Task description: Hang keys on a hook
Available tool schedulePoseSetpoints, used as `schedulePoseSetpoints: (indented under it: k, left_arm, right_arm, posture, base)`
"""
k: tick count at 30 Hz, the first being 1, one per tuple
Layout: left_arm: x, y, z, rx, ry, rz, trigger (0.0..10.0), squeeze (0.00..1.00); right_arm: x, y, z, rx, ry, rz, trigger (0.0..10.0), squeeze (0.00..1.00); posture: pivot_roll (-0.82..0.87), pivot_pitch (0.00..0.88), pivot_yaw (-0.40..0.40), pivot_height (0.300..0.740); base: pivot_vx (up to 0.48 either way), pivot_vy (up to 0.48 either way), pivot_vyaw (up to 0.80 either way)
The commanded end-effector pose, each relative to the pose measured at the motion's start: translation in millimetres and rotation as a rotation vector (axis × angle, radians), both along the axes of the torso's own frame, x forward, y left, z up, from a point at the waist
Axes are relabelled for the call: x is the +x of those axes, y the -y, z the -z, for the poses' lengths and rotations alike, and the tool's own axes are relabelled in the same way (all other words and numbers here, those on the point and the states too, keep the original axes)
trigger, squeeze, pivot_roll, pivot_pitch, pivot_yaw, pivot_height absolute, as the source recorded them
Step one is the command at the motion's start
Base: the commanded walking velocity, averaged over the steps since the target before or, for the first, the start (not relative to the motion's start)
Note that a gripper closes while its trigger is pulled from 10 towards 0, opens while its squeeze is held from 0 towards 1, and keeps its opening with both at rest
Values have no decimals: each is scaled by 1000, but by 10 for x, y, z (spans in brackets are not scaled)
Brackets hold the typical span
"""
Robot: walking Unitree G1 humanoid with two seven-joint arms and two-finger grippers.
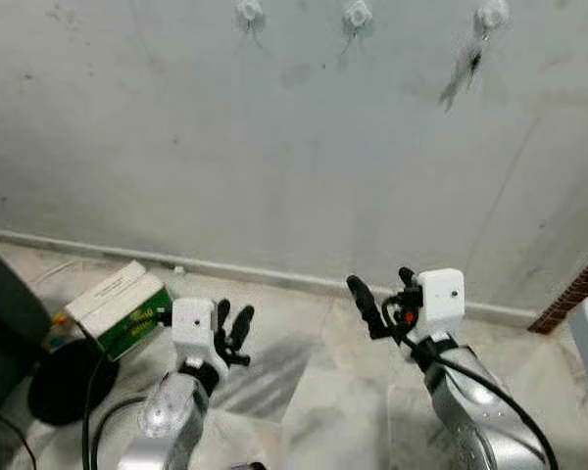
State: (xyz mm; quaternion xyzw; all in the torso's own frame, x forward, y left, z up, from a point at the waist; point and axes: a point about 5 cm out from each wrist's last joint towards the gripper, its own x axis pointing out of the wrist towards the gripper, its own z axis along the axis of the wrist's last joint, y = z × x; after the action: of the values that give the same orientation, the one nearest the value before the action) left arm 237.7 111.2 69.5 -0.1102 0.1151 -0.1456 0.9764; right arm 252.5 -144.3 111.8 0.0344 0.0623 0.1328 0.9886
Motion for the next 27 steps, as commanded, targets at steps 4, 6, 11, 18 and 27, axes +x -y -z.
schedulePoseSetpoints:
  k: [4,6,11,18,27]
  left_arm:
    - [19,-70,-9,23,0,-9,10000,0]
    - [24,-72,-10,23,0,-10,10000,0]
    - [56,-101,-39,16,5,-16,10000,0]
    - [25,-100,-37,9,-1,-26,10000,0]
    - [18,-65,-36,7,-4,-18,10000,0]
  right_arm:
    - [5,-55,-20,13,5,-10,10000,0]
    - [8,-58,-20,12,5,-11,10000,0]
    - [37,-89,-43,19,13,-12,10000,0]
    - [4,-112,-27,22,4,-21,10000,0]
    - [19,-77,-49,13,11,-17,10000,0]
  posture:
    - [-122,93,66,740]
    - [-121,94,66,740]
    - [-98,119,74,740]
    - [-96,124,65,740]
    - [-111,124,59,740]
  base:
    - [0,0,0]
    - [0,0,0]
    - [0,0,0]
    - [0,106,0]
    - [0,287,0]
